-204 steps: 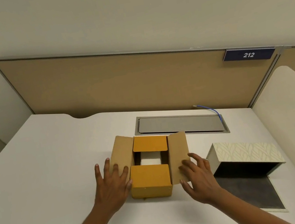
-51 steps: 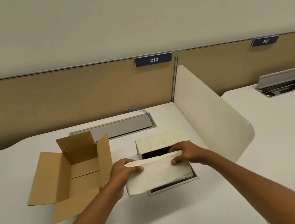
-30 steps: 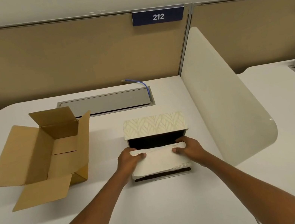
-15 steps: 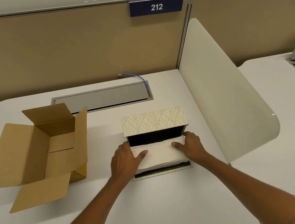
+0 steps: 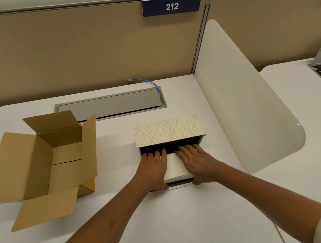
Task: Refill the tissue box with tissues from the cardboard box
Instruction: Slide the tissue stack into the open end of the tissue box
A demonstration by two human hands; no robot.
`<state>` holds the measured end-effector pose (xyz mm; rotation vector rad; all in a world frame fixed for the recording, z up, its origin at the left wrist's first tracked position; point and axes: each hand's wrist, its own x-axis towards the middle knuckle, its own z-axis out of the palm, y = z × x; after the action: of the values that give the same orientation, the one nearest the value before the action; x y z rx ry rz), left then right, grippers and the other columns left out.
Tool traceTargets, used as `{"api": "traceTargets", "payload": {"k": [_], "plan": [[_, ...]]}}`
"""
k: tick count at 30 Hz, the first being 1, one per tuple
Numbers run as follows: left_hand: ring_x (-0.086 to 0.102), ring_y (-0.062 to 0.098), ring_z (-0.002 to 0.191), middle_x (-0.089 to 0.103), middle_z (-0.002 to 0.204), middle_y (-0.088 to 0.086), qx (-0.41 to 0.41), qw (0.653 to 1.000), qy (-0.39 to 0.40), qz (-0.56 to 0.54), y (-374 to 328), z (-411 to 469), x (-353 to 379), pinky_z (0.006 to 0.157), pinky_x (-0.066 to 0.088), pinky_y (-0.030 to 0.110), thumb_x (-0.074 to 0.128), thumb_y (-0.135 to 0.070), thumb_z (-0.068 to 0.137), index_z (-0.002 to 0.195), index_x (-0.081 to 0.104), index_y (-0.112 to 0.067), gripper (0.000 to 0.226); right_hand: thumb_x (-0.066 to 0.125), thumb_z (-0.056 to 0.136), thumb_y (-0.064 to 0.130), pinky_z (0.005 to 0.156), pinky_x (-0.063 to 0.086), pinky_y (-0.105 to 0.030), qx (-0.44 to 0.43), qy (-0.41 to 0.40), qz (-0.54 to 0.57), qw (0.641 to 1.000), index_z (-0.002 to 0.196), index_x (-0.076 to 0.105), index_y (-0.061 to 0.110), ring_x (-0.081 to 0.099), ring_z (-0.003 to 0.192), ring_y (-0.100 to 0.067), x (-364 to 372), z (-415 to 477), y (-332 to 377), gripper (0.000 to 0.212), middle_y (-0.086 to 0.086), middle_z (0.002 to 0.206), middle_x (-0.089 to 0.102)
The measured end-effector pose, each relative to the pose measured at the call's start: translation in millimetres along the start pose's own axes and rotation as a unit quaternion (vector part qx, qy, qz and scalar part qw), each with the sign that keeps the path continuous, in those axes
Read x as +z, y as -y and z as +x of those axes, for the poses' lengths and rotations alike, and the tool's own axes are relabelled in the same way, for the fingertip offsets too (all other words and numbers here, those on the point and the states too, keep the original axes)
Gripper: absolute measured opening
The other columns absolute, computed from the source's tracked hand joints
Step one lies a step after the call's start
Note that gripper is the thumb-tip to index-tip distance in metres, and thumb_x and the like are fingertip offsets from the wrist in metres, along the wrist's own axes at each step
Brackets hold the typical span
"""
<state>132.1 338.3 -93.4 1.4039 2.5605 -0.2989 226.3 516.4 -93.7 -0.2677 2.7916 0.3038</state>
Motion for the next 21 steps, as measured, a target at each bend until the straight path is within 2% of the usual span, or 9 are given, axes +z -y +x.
{"api": "traceTargets", "payload": {"k": [3,7,14,21], "plan": [[0.052,0.033,0.105,0.047,0.129,0.019,0.001,0.999,0.040,0.020,1.1,4.6,0.8,0.093,0.041,0.044,0.079,-0.050,0.058,0.145,0.012,0.000,0.121,0.081,0.051,0.042,0.104,0.033,-0.049,-0.014,0.009,-0.026,1.000,0.143,0.030,-0.003,0.047,0.118,-0.038,0.7,4.7,-2.1,0.115,-0.023,0.137,0.045],[0.053,0.032,0.104,0.048,0.128,0.018,0.006,0.998,0.067,0.009,0.1,6.5,-1.5,0.089,0.046,0.042,0.082,-0.038,0.058,0.145,0.015,-0.003,0.115,0.080,0.052,0.044,0.104,0.033,-0.048,-0.021,0.021,-0.028,0.999,0.145,0.026,-0.001,0.048,0.113,-0.035,1.3,6.7,-4.8,0.117,-0.020,0.135,0.045],[0.053,0.031,0.105,0.050,0.126,0.016,0.003,0.997,0.074,-0.034,-1.2,8.8,-2.5,0.088,0.047,0.041,0.083,-0.033,0.055,0.144,0.019,-0.005,0.112,0.080,0.052,0.032,0.094,0.042,-0.045,-0.026,0.017,-0.028,0.999,0.139,0.040,0.001,0.057,0.098,-0.031,2.3,8.0,-12.0,0.100,-0.017,0.122,0.056],[0.054,0.029,0.100,0.052,0.122,0.014,0.010,0.996,0.074,-0.041,0.8,10.5,-3.4,0.085,0.048,0.039,0.083,-0.035,0.052,0.142,0.022,-0.007,0.113,0.081,0.050,0.029,0.091,0.043,-0.045,-0.023,0.002,-0.025,0.999,0.135,0.045,0.001,0.058,0.094,-0.031,3.8,8.1,-12.5,0.097,-0.016,0.118,0.058]]}}
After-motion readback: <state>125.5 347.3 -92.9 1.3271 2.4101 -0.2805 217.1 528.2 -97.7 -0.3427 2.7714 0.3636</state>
